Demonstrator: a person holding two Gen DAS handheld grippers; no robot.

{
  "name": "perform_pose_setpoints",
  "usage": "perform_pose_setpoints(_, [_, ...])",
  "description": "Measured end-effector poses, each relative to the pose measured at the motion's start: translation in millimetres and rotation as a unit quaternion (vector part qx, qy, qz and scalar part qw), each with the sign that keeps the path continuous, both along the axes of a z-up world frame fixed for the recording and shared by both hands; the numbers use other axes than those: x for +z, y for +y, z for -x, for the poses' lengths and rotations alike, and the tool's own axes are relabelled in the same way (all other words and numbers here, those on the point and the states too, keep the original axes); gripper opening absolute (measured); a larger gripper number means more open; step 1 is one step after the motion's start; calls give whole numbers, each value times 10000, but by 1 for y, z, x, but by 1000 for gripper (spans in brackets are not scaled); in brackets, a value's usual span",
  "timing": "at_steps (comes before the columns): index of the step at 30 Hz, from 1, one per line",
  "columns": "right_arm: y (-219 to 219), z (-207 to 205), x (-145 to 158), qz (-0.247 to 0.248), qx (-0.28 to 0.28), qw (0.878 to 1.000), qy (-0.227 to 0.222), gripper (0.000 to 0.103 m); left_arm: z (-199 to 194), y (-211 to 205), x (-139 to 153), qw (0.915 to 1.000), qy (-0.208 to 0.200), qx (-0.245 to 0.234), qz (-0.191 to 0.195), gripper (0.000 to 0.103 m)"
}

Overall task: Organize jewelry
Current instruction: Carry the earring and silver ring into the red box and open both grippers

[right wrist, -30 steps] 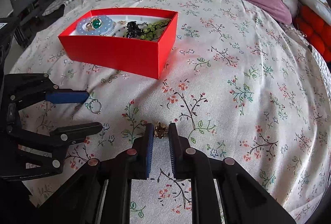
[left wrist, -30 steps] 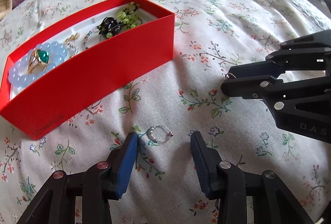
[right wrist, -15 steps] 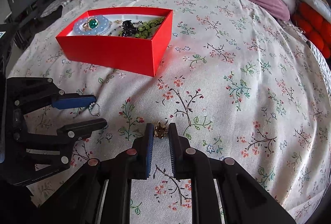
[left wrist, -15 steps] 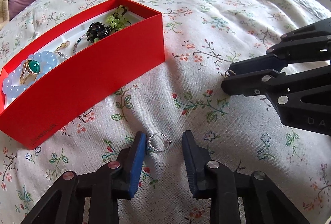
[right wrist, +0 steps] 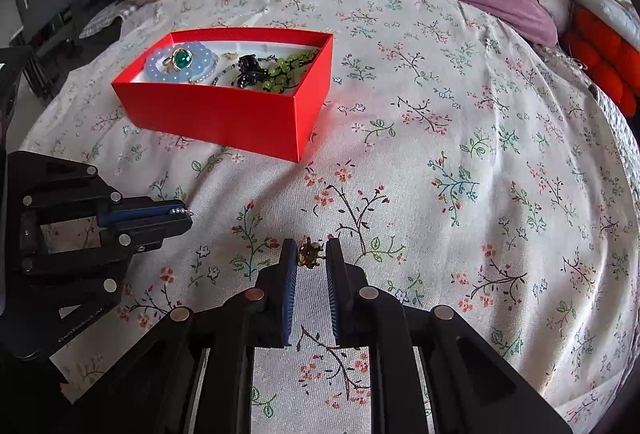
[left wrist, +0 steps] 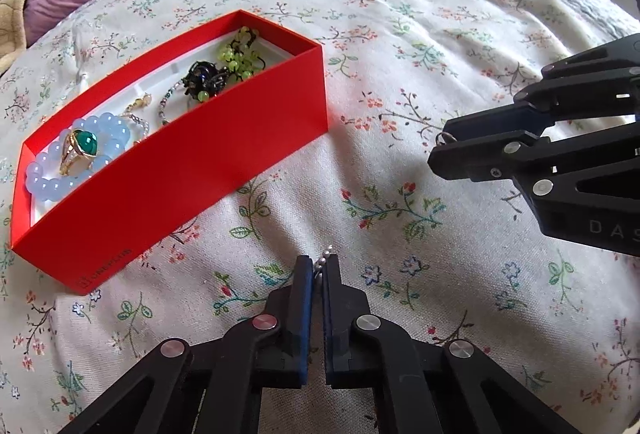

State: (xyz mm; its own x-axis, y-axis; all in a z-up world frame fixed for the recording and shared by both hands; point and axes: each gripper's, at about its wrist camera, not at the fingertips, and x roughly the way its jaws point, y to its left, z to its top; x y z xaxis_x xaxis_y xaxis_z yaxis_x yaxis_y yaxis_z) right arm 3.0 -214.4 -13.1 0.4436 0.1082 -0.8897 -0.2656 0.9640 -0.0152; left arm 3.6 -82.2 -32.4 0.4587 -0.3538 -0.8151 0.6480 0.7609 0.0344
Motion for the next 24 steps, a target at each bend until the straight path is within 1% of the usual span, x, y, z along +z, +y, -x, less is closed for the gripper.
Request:
perform_pose_setpoints(13, [3, -5, 14, -95, -55, 9998, -153, 15, -5, 14, 23, 9993, -53, 215, 304, 0])
perform_pose_setpoints(18, [7, -8, 19, -126, -44, 9997, -190, 15, -10, 23, 37, 9982, -134, 382, 440, 0])
perform_pose_setpoints(24, [10, -14, 31, -254, -78, 9992, -297, 15, -22, 37, 54, 9959, -216, 644, 603, 0])
